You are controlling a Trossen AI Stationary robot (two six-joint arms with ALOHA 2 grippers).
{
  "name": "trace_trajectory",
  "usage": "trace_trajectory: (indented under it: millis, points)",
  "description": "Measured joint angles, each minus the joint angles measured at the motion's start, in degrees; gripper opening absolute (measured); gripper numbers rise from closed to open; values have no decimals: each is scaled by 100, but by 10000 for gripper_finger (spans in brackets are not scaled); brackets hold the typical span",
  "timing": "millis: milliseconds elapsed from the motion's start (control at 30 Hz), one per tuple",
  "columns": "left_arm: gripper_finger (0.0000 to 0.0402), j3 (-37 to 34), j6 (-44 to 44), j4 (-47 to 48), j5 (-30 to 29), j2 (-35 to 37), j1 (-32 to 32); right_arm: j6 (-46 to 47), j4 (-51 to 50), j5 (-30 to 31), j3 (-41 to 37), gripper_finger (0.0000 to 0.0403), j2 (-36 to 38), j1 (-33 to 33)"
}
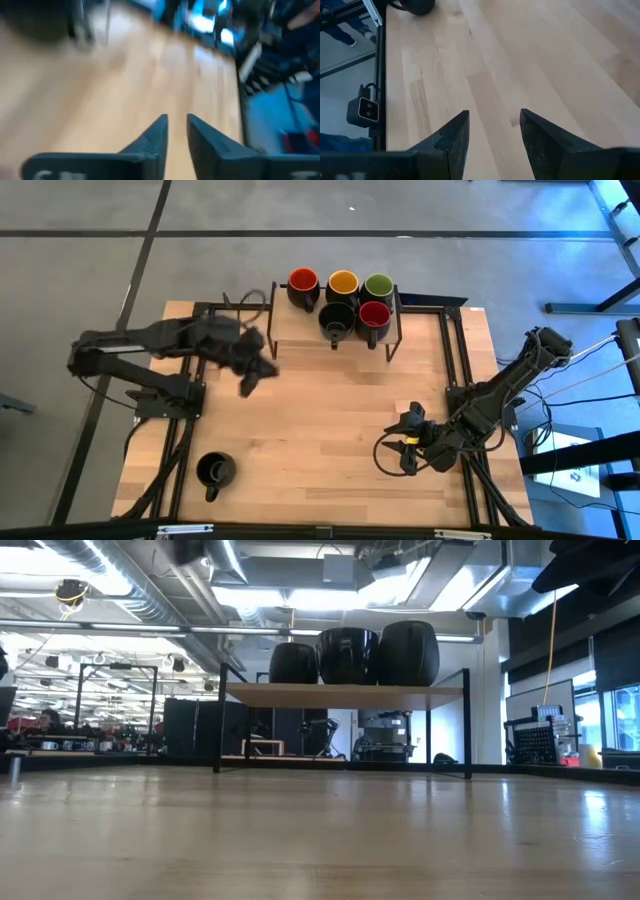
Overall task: Place coffee mugs
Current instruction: Put the black mug on the shelf
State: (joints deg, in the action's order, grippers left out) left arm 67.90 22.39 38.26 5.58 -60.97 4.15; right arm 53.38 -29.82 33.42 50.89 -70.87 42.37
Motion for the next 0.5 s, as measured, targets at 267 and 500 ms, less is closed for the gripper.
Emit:
trace_trajectory:
  millis: [267, 500]
  points:
    - [147, -2, 2511, 2316, 478, 457, -1483, -209, -30, -232, 0, 165, 0, 0]
    - [152, -4, 3204, 3058, 355, 135, -3218, -268, -28, -244, 2, 165, -2, 0]
